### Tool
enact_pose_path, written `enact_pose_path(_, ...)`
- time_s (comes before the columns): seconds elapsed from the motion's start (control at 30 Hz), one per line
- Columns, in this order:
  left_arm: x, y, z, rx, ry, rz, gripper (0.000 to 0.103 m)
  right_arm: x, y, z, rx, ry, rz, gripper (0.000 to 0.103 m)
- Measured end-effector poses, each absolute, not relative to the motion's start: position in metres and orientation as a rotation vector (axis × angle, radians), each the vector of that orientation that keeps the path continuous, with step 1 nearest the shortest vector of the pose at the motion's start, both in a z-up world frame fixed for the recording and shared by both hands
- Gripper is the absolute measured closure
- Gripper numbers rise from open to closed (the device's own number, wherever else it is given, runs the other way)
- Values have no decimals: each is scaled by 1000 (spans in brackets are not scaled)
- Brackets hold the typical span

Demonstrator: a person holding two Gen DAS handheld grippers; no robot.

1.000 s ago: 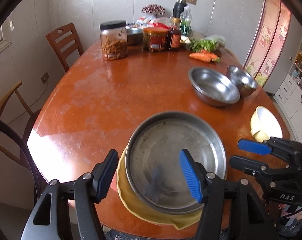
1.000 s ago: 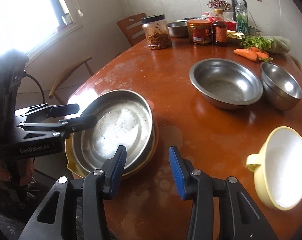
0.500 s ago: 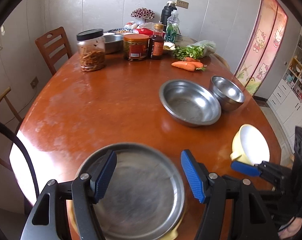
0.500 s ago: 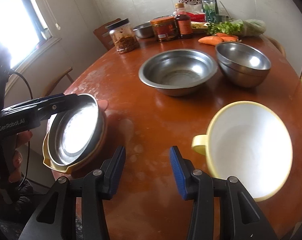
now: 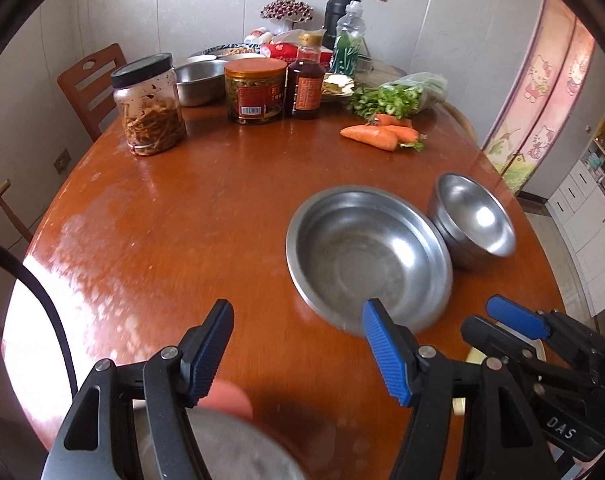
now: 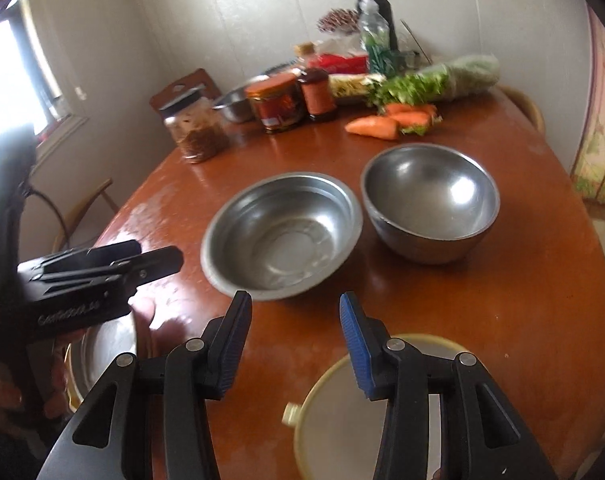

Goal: Organize plates and bowls

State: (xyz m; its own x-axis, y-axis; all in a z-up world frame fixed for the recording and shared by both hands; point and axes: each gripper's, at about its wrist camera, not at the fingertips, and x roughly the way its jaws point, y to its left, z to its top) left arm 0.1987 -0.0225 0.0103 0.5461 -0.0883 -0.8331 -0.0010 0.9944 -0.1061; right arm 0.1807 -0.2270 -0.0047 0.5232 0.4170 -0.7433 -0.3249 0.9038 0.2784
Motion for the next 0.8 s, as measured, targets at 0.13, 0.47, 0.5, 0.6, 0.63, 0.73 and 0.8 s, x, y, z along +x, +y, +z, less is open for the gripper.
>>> enact_pose_path(0.13, 221, -24, -2, -109, 1031, -34, 36, 207, -224, -12, 101, 955, 380, 56)
enact_pose_path(0.47, 247, -29, -28, -120, 1116, -51, 47, 243, -218, -36, 86, 1044, 316, 65)
enact_pose_path(0.5, 248, -30, -30, -119, 1121, -61, 51, 244, -217, -36, 82, 1041, 317, 67)
enact_pose_path(0.6, 251, -34, -38, -111, 1154, -81, 71, 249, -210, -40, 58, 1044, 328, 73)
enact_pose_path(0.63, 252, -36, -41, -110, 1161, -97, 76, 250, -209, -42, 59, 1050, 336, 76)
enact_pose_path(0.73, 252, -38, -42, -107, 1154, -102, 76, 250, -206, -45, 58, 1050, 344, 79)
enact_pose_path(0.8, 250, -35, -41, -128, 1149, -112, 76, 250, -206, -45, 53, 1041, 338, 79)
